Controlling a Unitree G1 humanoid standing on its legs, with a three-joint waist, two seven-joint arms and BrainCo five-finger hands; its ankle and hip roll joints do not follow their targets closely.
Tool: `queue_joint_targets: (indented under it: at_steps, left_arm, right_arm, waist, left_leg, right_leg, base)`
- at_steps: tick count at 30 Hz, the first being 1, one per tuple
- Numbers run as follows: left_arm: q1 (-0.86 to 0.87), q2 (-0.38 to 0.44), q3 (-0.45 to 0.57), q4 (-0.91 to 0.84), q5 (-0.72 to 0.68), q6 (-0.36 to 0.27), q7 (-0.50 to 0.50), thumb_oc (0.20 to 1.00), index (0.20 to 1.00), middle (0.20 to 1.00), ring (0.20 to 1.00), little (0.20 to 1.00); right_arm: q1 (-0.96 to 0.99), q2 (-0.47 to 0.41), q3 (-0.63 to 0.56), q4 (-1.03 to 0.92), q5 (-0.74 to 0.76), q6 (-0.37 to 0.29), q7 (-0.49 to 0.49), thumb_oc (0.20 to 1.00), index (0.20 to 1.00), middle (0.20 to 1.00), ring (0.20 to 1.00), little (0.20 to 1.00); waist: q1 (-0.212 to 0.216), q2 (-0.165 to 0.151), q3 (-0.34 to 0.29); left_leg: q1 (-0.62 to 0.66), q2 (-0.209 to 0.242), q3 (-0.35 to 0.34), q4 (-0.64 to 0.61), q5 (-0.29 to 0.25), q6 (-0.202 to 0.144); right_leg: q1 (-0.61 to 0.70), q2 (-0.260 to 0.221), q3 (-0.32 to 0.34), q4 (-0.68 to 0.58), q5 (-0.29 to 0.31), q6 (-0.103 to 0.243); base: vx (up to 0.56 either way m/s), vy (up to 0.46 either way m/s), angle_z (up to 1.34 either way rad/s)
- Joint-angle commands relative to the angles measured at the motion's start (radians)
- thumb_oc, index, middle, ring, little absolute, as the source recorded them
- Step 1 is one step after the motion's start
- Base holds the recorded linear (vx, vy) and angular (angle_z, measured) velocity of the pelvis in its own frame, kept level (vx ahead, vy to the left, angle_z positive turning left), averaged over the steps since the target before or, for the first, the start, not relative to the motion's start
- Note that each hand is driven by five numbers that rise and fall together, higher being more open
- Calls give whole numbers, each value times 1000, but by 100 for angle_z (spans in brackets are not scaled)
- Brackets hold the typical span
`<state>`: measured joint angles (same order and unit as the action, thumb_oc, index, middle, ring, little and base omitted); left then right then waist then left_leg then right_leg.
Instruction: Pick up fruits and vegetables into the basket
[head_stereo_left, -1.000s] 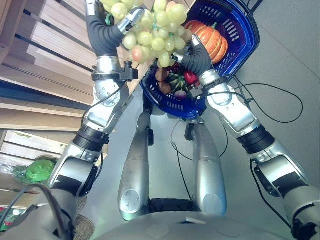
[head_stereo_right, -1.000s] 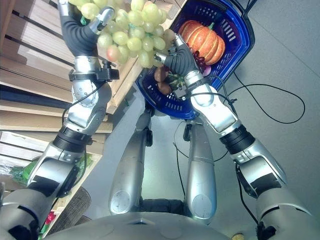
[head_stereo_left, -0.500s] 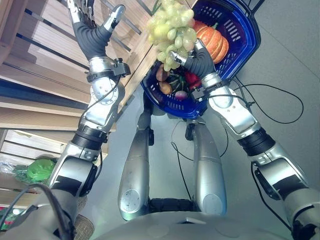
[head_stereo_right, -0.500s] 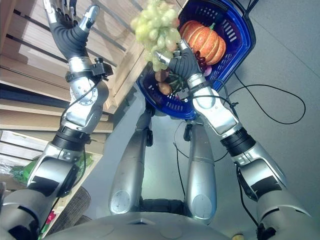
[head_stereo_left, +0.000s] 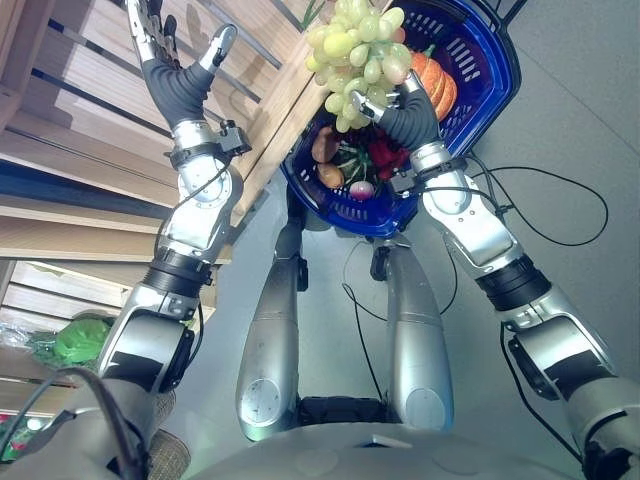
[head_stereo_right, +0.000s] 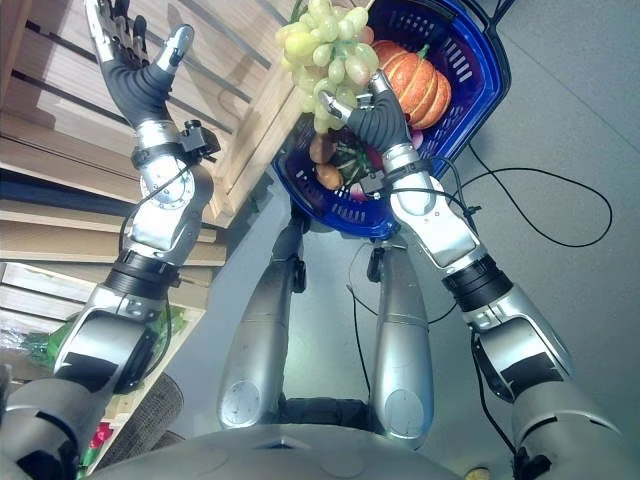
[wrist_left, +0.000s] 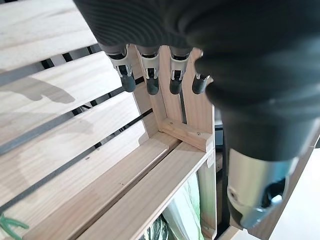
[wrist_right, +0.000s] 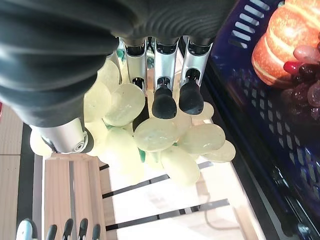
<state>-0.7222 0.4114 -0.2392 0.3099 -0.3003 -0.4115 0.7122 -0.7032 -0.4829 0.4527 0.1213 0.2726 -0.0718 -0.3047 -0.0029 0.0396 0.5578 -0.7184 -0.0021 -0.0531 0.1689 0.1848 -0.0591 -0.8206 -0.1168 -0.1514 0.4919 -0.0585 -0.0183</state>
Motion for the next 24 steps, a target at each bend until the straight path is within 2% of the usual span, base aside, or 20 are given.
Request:
queue_joint_targets:
  at_steps: [1, 5, 10, 13, 18, 20, 23, 24]
  left_arm:
    - [-6, 21, 36, 80, 81, -13, 65, 1000, 1000, 1000, 1000, 1000]
    - [-13, 40, 16, 200, 97, 12, 92, 1000, 1000, 1000, 1000, 1000]
    - [-67, 63, -26, 384, 8, 28, 53, 1000, 1000, 1000, 1000, 1000]
    - [-86, 66, -34, 425, -14, 32, 34, 1000, 1000, 1000, 1000, 1000]
    - [-140, 57, -49, 523, -39, 34, -22, 1000, 1000, 1000, 1000, 1000]
    - [-161, 54, -61, 553, -38, 40, -42, 1000, 1000, 1000, 1000, 1000]
    - [-188, 52, -78, 596, -18, 53, -74, 1000, 1000, 1000, 1000, 1000]
    - [-194, 50, -85, 607, -18, 60, -81, 1000, 1000, 1000, 1000, 1000]
  right_arm:
    - [16, 26, -46, -22, -10, -75, -55, 200, 200, 200, 200, 200]
    - [20, 8, -39, 71, 6, -63, -82, 200, 200, 200, 200, 200]
    - [-53, -21, 9, 295, 65, -66, -108, 200, 200, 200, 200, 200]
    - [-89, -25, 27, 363, 97, -56, -104, 200, 200, 200, 200, 200]
    - [-208, -11, 63, 590, 138, 9, -66, 200, 200, 200, 200, 200]
    - [-246, -1, 67, 679, 121, 14, -41, 200, 200, 200, 200, 200]
    - [-305, 11, 76, 802, 92, 85, 11, 206, 206, 206, 206, 206]
    - [-322, 13, 83, 836, 77, 100, 20, 558, 558, 558, 558, 558]
  waist:
    - [-2, -24, -38]
    - [-6, -23, -38]
    - [-4, -18, -38]
    - [-2, -17, -38]
    - [15, -6, -38]
    - [21, -1, -38]
    - [32, 6, -38]
    - [34, 8, -38]
  left_leg:
    - [-6, -38, 47, 133, -141, 12]
    - [-9, -34, 52, 137, -141, 9]
    - [-13, -32, 54, 141, -141, 5]
    - [-15, -32, 54, 143, -141, 3]
    - [-26, -34, 48, 152, -142, 1]
    - [-32, -36, 46, 157, -142, 2]
    - [-38, -39, 41, 162, -141, 3]
    - [-40, -40, 41, 162, -141, 4]
  right_leg:
    - [79, 32, 6, -150, 68, 96]
    - [74, 33, 8, -145, 67, 96]
    - [66, 34, 7, -138, 64, 93]
    - [63, 34, 6, -136, 62, 91]
    - [50, 33, -2, -124, 57, 88]
    - [44, 33, -5, -118, 56, 87]
    - [39, 32, -9, -114, 56, 86]
    - [38, 32, -10, -113, 56, 86]
  base:
    - [-7, 33, -3]
    - [-2, 9, -1]
    - [0, 0, 0]
    - [0, 0, 0]
    - [0, 0, 0]
    - [-1, -15, 1]
    - [2, -27, 4]
    - [2, -13, 6]
